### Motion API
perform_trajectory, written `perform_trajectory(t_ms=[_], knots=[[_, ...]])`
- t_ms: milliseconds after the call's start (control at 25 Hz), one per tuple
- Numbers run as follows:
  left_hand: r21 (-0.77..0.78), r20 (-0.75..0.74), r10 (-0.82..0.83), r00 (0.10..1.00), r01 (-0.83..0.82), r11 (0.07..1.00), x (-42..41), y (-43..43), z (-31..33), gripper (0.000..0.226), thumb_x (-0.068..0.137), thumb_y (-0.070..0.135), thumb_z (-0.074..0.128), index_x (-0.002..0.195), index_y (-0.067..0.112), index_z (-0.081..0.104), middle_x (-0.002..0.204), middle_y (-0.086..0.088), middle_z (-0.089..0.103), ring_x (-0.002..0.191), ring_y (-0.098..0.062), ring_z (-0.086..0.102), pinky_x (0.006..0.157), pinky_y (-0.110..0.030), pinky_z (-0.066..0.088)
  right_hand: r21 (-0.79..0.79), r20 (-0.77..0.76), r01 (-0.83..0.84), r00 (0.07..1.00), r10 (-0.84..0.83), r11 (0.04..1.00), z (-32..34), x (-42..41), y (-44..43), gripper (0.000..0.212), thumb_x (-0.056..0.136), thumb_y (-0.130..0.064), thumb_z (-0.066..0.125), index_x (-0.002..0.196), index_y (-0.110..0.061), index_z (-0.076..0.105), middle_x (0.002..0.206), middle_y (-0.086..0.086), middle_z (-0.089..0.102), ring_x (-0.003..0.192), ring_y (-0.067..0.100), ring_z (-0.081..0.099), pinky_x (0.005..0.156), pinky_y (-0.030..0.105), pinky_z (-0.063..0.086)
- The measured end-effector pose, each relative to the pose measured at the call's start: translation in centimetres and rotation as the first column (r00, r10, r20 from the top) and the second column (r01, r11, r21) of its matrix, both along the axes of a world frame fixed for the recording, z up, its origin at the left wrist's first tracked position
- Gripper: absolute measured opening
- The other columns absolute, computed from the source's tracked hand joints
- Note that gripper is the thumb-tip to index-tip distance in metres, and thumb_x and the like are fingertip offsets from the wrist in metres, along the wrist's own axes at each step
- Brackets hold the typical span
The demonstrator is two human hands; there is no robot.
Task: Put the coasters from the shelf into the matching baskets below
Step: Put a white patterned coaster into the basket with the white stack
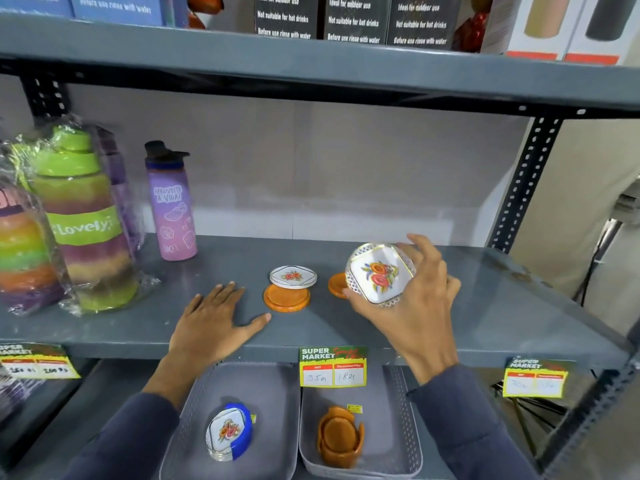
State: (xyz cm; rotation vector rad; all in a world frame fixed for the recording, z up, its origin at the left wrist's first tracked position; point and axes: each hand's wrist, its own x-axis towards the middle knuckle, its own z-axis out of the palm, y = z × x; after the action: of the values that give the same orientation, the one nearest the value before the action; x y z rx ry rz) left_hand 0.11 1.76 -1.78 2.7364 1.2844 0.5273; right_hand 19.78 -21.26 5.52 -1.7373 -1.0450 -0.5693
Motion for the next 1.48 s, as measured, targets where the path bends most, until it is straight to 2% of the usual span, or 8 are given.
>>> perform_trajectory(t_ms=[200,360,520,640,800,1000,1280,1480], knots=[[-0.024,-0.006,0.012,1.0,-0.012,1.0,0.0,0.0,0.0,0.104,0.069,0.092,0.019,0.152,0.03,0.029,0.163,0.01,0.023,0.15,-0.009,0.014,0.121,-0.039,0.01,0.288,0.409,-0.085,0.912,-0.042,0.954,6.1,-5.8,-2.8,0.096,0.068,-0.066,0.083,0.137,-0.019,0.036,0.14,-0.013,0.044,0.125,0.021,0.057,0.097,0.039,0.033],[-0.018,-0.008,-0.002,1.0,0.002,1.0,0.0,0.1,0.1,0.103,0.071,0.093,0.018,0.152,0.032,0.03,0.163,0.01,0.023,0.15,-0.009,0.014,0.121,-0.039,0.01,0.321,0.456,-0.242,0.887,0.075,0.916,8.2,-7.9,-4.7,0.089,0.071,-0.053,0.089,0.133,-0.025,0.033,0.141,-0.028,0.032,0.13,0.03,0.057,0.094,0.064,0.047],[-0.043,-0.019,-0.012,1.0,0.011,0.999,-0.2,-0.5,0.4,0.1,0.073,0.091,0.023,0.152,0.03,0.031,0.163,0.009,0.023,0.15,-0.01,0.014,0.121,-0.04,0.009,0.217,0.393,-0.141,0.919,0.046,0.966,7.3,-8.2,-5.0,0.093,0.069,-0.061,0.086,0.133,-0.025,0.029,0.141,-0.014,0.04,0.125,0.033,0.062,0.098,0.04,0.032],[-0.103,-0.024,-0.026,0.999,0.023,0.994,0.1,-0.7,2.0,0.103,0.07,0.09,0.031,0.152,0.027,0.034,0.163,0.006,0.025,0.15,-0.013,0.019,0.121,-0.042,0.012,0.166,0.324,-0.145,0.942,0.085,0.975,5.5,-8.5,-4.4,0.092,0.068,-0.064,0.082,0.134,-0.023,0.033,0.133,-0.015,0.05,0.119,0.037,0.064,0.094,0.038,0.034],[-0.094,-0.105,-0.083,0.991,0.073,0.993,-1.2,0.1,3.0,0.124,0.049,0.099,0.016,0.149,0.03,0.038,0.161,0.005,0.031,0.145,-0.019,0.031,0.116,-0.042,0.023,0.086,0.153,-0.339,0.934,0.323,0.937,-1.2,-11.7,-2.9,0.087,0.065,-0.065,0.081,0.134,-0.025,0.045,0.13,-0.018,0.049,0.114,0.032,0.062,0.094,0.049,0.052],[0.012,-0.041,-0.059,0.997,0.06,0.998,-0.9,0.2,1.4,0.088,0.074,0.088,0.033,0.146,0.038,0.04,0.158,0.01,0.034,0.142,-0.016,0.031,0.11,-0.04,0.019,-0.165,-0.171,-0.462,0.884,0.436,0.871,-13.3,-16.3,2.1,0.079,0.059,-0.076,0.073,0.124,-0.04,0.046,0.116,-0.044,0.038,0.105,0.011,0.053,0.092,0.025,0.049],[0.011,0.039,-0.082,0.996,0.081,0.997,-1.1,1.6,0.4,0.083,0.073,0.085,0.034,0.139,0.037,0.047,0.154,0.012,0.04,0.139,-0.013,0.033,0.106,-0.041,0.02,-0.544,-0.529,-0.516,0.823,0.208,0.662,-27.5,-17.4,13.9,0.08,0.063,-0.074,0.072,0.126,-0.027,0.053,0.115,0.0,0.068,0.115,0.027,0.057,0.093,0.036,0.051],[0.013,0.076,-0.099,0.992,0.098,0.995,-1.1,1.8,0.3,0.08,0.075,0.08,0.039,0.138,0.033,0.05,0.152,0.01,0.042,0.137,-0.014,0.035,0.106,-0.043,0.022,-0.671,-0.496,-0.501,0.851,0.171,0.547,-31.7,-18.8,18.2,0.074,0.075,-0.072,0.063,0.127,-0.021,0.047,0.118,0.01,0.067,0.118,0.034,0.055,0.1,0.041,0.047]])
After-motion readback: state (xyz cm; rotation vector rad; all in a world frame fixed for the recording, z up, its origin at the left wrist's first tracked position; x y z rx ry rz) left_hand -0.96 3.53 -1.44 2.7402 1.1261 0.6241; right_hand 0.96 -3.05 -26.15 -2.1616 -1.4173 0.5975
